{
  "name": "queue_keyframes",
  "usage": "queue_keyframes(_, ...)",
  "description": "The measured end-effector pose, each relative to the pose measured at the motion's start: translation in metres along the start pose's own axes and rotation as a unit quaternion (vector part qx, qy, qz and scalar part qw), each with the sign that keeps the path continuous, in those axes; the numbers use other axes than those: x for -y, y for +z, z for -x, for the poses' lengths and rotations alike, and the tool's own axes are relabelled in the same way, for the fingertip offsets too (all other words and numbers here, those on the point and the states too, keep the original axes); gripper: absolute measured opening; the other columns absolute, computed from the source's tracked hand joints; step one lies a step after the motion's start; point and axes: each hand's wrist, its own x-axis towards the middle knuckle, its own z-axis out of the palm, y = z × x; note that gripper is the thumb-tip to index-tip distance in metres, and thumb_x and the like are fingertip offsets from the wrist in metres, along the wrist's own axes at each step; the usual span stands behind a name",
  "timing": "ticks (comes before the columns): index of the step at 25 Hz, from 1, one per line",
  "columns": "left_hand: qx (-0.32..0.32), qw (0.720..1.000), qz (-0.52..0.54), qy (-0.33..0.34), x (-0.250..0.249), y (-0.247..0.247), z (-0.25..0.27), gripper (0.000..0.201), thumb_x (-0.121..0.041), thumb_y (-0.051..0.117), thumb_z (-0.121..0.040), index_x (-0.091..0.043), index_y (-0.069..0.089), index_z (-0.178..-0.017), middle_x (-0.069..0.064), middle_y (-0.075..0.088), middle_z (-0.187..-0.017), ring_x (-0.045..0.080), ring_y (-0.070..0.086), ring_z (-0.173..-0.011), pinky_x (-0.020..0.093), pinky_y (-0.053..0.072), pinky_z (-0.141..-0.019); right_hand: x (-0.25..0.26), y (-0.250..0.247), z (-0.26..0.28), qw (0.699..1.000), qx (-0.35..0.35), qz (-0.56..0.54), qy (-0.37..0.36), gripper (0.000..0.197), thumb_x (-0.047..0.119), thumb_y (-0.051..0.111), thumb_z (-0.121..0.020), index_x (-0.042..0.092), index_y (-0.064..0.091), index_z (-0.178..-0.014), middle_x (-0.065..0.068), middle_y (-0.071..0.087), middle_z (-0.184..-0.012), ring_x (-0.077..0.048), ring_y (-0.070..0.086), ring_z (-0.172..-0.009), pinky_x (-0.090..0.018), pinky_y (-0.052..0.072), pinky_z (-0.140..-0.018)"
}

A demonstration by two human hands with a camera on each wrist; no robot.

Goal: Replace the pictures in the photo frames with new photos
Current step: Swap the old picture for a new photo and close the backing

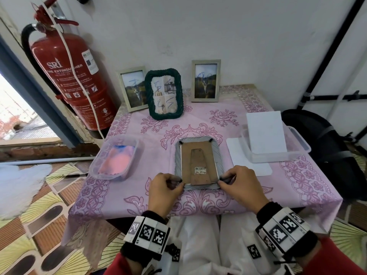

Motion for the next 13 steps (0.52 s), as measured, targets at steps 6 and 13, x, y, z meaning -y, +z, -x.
queue_keyframes(6,-0.004,0.999,0.017,0.033,0.0004,0.0019,0.0047,0.012,-0.001,0.072,-0.075,-0.008,0.073,-0.085,0.011,0.061,-0.084,0.004,0.055,-0.064,0.003,0.042,-0.059,-0.0033,0.0056,0.0031,0.999,-0.021,-0.04,-0.02,0.01,0.013,0.075,-0.072,0.015,0.07,-0.08,0.011,0.061,-0.071,-0.008,0.062,-0.071,-0.031,0.055,-0.073)
queue_keyframes(13,-0.007,0.999,-0.025,0.041,0.0026,-0.002,0.0013,0.016,-0.011,0.075,-0.075,-0.012,0.071,-0.091,0.006,0.057,-0.084,0.005,0.052,-0.067,0.001,0.039,-0.062,-0.0022,0.0026,0.0022,0.997,-0.015,-0.02,-0.075,0.015,0.009,0.074,-0.071,0.017,0.071,-0.085,0.003,0.064,-0.078,-0.008,0.059,-0.067,-0.021,0.05,-0.068)
